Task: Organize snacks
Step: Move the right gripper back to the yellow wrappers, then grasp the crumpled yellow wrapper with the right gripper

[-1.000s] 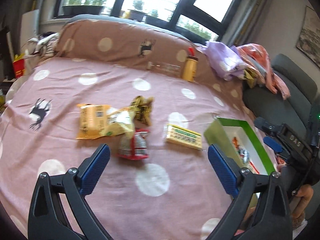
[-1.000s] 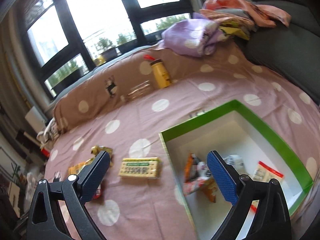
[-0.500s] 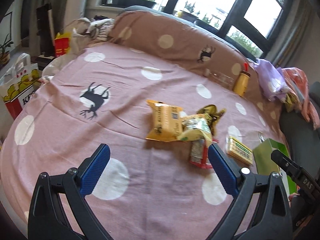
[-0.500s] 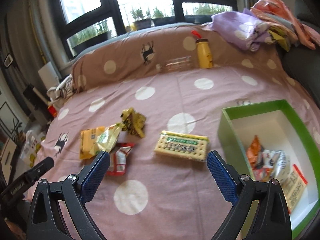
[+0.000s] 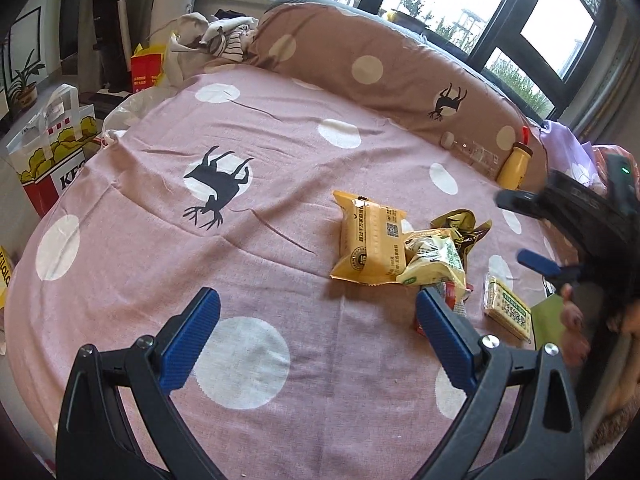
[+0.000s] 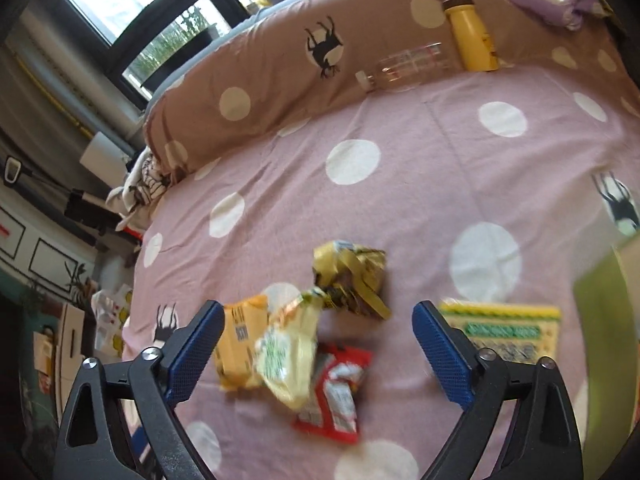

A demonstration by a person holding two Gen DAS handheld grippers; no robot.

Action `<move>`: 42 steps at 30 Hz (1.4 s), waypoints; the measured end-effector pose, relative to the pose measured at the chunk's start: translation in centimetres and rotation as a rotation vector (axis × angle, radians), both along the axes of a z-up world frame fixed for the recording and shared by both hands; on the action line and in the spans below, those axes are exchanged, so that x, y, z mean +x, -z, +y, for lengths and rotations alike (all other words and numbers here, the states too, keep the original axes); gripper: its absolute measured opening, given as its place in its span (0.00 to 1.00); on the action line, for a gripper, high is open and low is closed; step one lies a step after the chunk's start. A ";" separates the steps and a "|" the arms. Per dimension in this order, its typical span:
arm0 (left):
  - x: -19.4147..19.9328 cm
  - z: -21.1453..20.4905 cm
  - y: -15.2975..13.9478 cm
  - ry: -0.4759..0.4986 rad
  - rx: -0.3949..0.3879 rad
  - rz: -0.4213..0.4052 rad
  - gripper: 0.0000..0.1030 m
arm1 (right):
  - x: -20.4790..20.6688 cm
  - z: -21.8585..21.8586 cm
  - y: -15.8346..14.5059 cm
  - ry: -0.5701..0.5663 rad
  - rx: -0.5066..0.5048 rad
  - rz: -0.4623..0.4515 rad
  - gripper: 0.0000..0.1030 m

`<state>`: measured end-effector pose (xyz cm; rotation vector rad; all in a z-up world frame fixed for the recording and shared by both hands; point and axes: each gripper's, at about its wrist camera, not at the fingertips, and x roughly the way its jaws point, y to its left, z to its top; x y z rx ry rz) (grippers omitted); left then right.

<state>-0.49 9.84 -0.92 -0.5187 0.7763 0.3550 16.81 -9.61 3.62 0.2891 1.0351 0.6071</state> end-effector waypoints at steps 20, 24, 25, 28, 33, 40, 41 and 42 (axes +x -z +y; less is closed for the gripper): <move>0.6 -0.8 0.7 0.043 -0.001 0.049 0.95 | 0.9 0.8 2.9 0.080 -0.119 -0.020 0.48; 0.6 -1.4 0.6 0.055 0.018 0.050 0.95 | -1.8 -2.1 0.5 0.054 -0.097 -0.055 0.48; 0.6 -1.5 0.6 0.055 0.021 0.049 0.95 | -2.6 -2.7 0.1 0.033 -0.089 -0.061 0.48; 0.5 -1.6 0.7 0.051 0.030 0.054 0.95 | -5.6 -4.1 -0.6 -0.045 -0.071 -0.069 0.48; 0.3 -1.7 1.0 0.038 0.034 0.071 0.95 | -9.8 -4.8 0.9 -0.176 -0.058 -0.027 0.48; 0.5 -3.0 1.1 0.092 0.017 0.068 0.95 | -11.6 -4.6 4.4 -0.220 -0.148 0.016 0.48; 0.6 -3.2 1.2 0.105 0.016 0.070 0.95 | -11.4 -4.7 4.7 -0.207 -0.158 0.026 0.48; 0.6 -3.5 1.2 0.116 0.016 0.069 0.95 | -11.3 -5.0 4.8 -0.192 -0.165 0.027 0.49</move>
